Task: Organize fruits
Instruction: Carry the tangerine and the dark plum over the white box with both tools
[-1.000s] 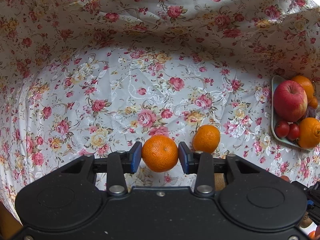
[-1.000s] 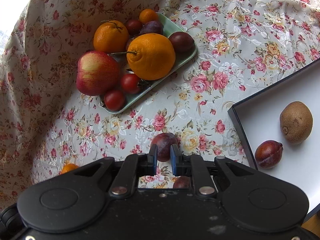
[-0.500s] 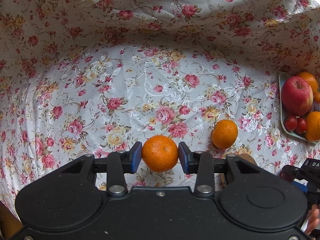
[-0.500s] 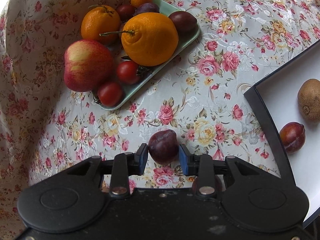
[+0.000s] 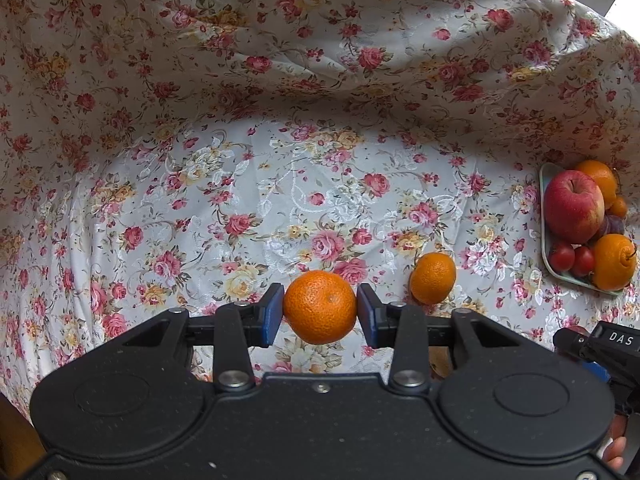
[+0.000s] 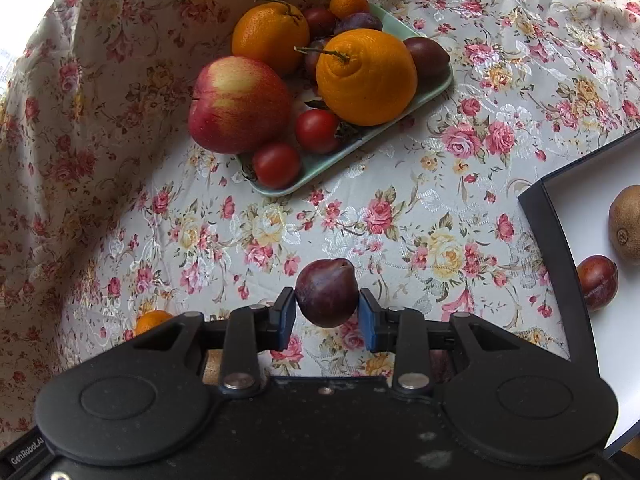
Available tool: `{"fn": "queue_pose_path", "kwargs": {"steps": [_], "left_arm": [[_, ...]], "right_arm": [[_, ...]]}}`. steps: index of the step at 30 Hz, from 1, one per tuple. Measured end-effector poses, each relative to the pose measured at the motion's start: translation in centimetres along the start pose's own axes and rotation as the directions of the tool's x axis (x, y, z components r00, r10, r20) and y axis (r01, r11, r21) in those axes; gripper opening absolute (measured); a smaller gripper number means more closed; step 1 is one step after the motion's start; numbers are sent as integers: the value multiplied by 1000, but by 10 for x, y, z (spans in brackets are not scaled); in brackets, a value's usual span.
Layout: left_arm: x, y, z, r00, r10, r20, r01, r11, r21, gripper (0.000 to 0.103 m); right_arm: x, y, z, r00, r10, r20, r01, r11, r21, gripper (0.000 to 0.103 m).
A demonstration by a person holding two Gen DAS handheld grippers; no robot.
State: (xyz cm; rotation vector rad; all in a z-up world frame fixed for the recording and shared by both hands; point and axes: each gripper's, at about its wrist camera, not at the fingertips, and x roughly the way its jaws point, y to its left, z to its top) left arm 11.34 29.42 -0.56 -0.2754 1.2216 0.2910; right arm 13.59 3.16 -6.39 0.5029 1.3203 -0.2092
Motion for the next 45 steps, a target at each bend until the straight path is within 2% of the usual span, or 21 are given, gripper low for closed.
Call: {"fn": "queue_pose_path", "kwargs": {"steps": [8,14,18,24,31,33,39,45], "left_arm": [[-14,-57,-16,999,-54,1,53,992,111,48],[-20,-118,-40,994,-108,-28,112,967,231,48],[-23,-160,-62,988,-141,-64,154,936,318,48],[-26,-217,-97,973,-186,-134,226,874,430,48],[-28,-272,-136,933,-240,-268,347,798,493,48],[-31,-286,-146,927,-245,-284,362,779,512,48],[-32,-320,-176,928,-214,-304,360,728,584,48],[-23,-335,-201,927,-170,-336,352,704,617,48]], "right_arm": [[-33,-20,11,998,21,64,-20,999,-26,35],[-60,-66,30,995,-2,101,-1,1000,27,35],[-74,-99,43,993,-27,113,17,996,93,35],[-91,-160,62,987,-100,129,72,976,208,35],[-110,-226,74,981,-151,125,105,943,317,35],[-115,-245,76,979,-161,123,111,933,342,35],[-122,-291,79,975,-192,110,135,909,394,35],[-131,-324,75,974,-204,95,145,893,427,35]]}}
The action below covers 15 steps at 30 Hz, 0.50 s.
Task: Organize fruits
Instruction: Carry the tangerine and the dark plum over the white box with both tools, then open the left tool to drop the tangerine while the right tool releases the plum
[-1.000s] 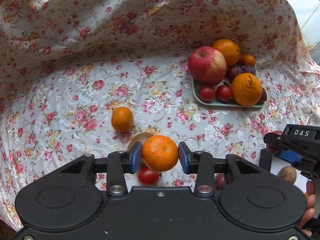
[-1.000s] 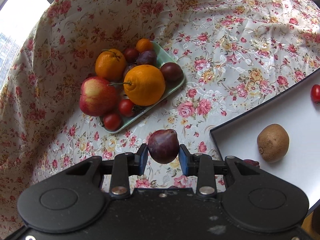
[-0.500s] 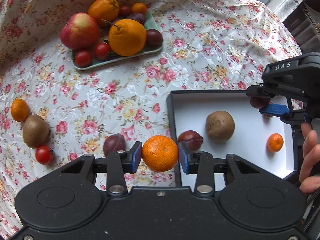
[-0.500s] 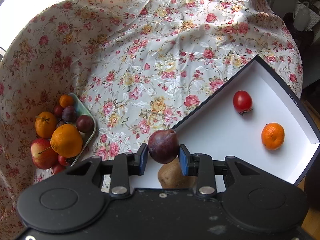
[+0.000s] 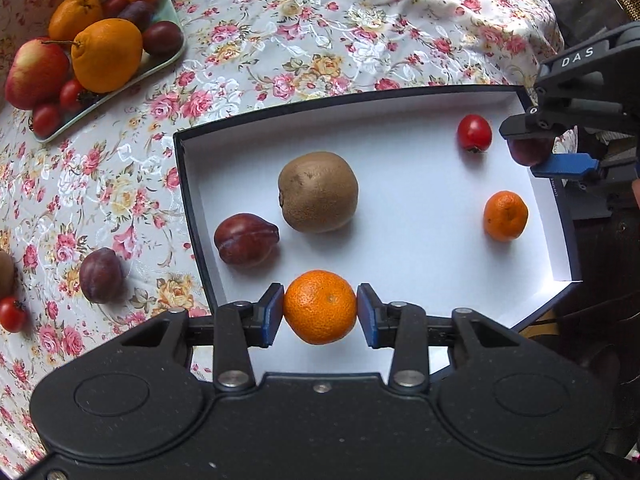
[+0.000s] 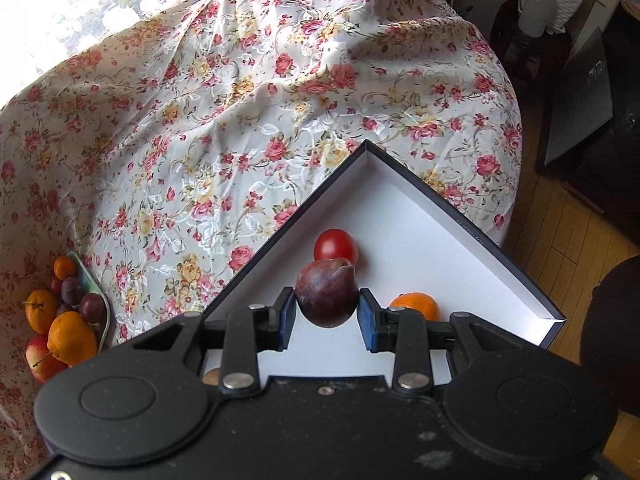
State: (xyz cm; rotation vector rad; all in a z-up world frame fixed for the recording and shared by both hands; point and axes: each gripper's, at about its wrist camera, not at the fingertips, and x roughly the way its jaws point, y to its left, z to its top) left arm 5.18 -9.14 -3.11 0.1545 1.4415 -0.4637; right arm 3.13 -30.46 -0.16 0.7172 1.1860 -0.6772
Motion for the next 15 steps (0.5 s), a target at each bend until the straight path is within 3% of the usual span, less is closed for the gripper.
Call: {"fn": "queue_pose_path", "kwargs": {"steps": [15], "left_arm": [[12,-4,5,999,36,-14,-36,999,-9,54]], "right_arm": [[-7,3,-5,999,-31,11,33,983,-179,34]]}}
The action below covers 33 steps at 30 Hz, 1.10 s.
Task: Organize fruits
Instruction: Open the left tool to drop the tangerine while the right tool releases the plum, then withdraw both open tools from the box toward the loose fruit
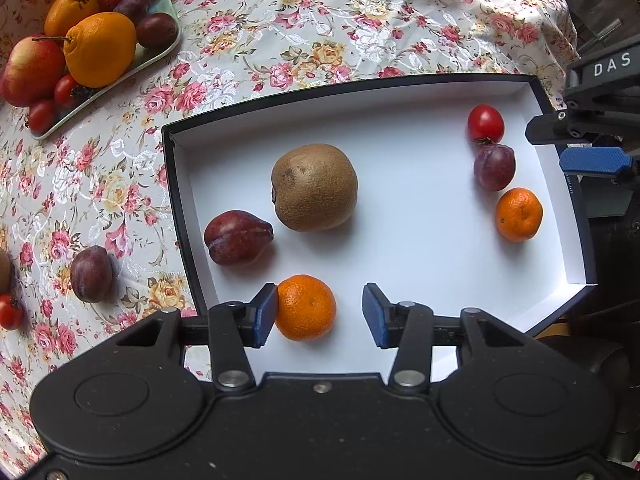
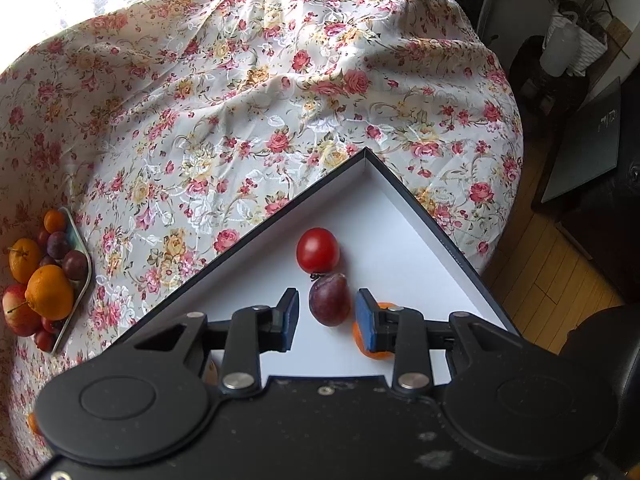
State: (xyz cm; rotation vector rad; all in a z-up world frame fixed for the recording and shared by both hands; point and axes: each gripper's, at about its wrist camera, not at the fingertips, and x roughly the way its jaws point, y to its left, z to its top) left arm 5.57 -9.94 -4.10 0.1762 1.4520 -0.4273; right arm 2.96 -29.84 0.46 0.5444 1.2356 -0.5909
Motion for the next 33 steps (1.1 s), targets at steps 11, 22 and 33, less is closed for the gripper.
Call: {"fn": "queue_pose_path", "kwargs": {"steps": [11,22,33], "left_arm": [[-7,-2,0,997,55,46,-56,998,19,54],[-9,-3,1,994,91,68,-93,995,26,55],[-13,-3,1,988,123,90,-126,992,24,55]], "right_arm": [[3,6,-2,1000,-25,-18,25,999,-34,34],[12,8,-3,997,-37,-64,35,999,-27,34],[18,11,-5,992,-65,-104,59,997,-52,34]]}}
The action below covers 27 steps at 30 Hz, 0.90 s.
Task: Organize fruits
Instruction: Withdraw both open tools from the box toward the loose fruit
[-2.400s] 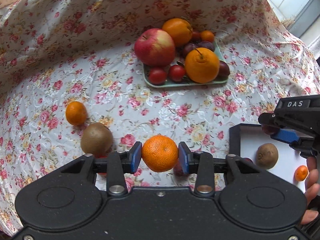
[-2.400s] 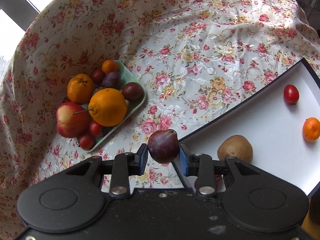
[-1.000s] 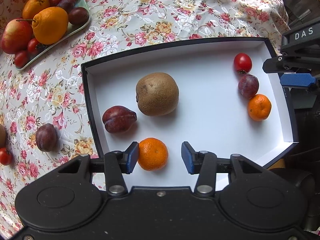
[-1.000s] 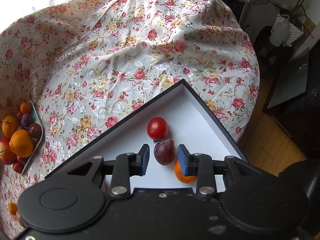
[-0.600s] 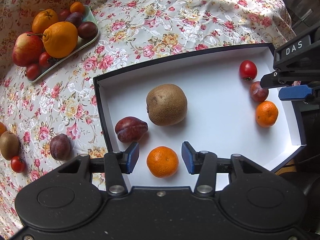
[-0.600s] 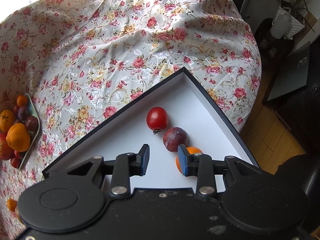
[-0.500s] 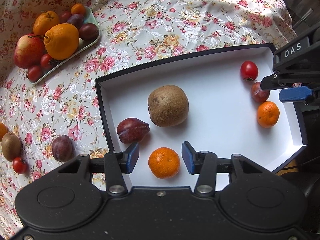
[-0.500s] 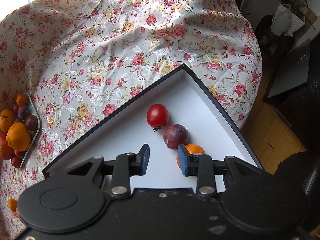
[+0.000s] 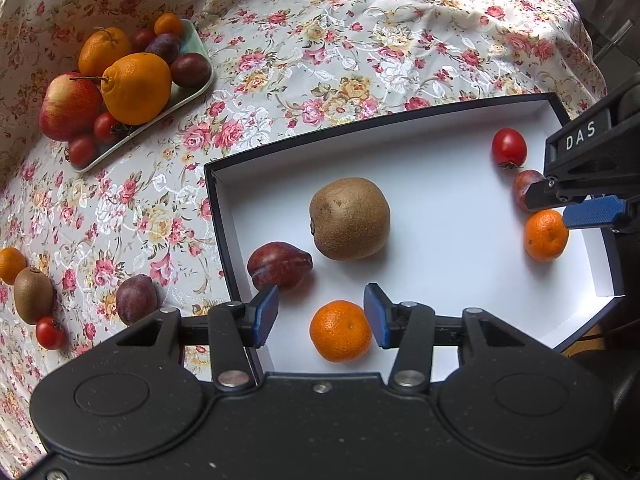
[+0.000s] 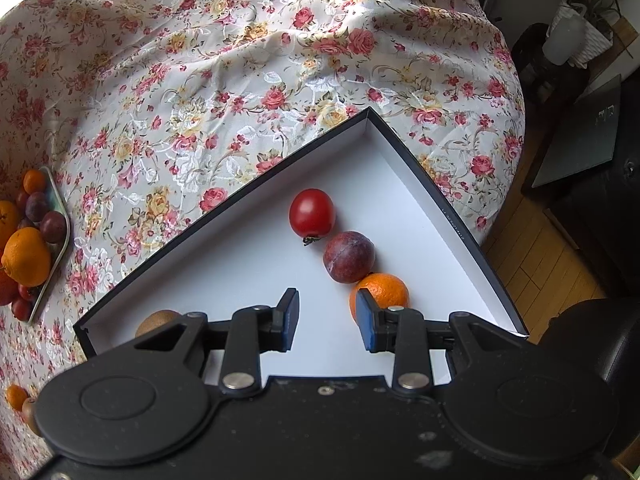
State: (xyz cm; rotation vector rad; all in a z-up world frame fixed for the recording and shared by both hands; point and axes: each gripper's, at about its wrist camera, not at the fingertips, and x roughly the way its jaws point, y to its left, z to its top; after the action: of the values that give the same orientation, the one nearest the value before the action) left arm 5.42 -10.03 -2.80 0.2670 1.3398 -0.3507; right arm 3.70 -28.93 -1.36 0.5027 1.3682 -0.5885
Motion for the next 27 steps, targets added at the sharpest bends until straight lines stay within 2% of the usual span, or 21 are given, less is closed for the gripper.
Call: {"fn": "queue_pose_path", "kwargs": {"steps": [10,16,21,27], "left_arm": [[-5,7,1,999,36,22,-36,999,-16,56],[-8,18,2,997,62,36,-61,997,-43,60],[-14,31,4,994,93,57,-89,994,-71,60],[-18,51,6,992,107,64,-99,988,-123,60]], "right_arm": [[14,10,-5,994,-61,-92,56,996,-63,32],[21,20,-9,983,-97,-158,80,991,-109,32],[21,28,-14,977,-121,-174,104,989,-106,31],[21,44,-18,968,-131,-212,96,981,-168,30]]}}
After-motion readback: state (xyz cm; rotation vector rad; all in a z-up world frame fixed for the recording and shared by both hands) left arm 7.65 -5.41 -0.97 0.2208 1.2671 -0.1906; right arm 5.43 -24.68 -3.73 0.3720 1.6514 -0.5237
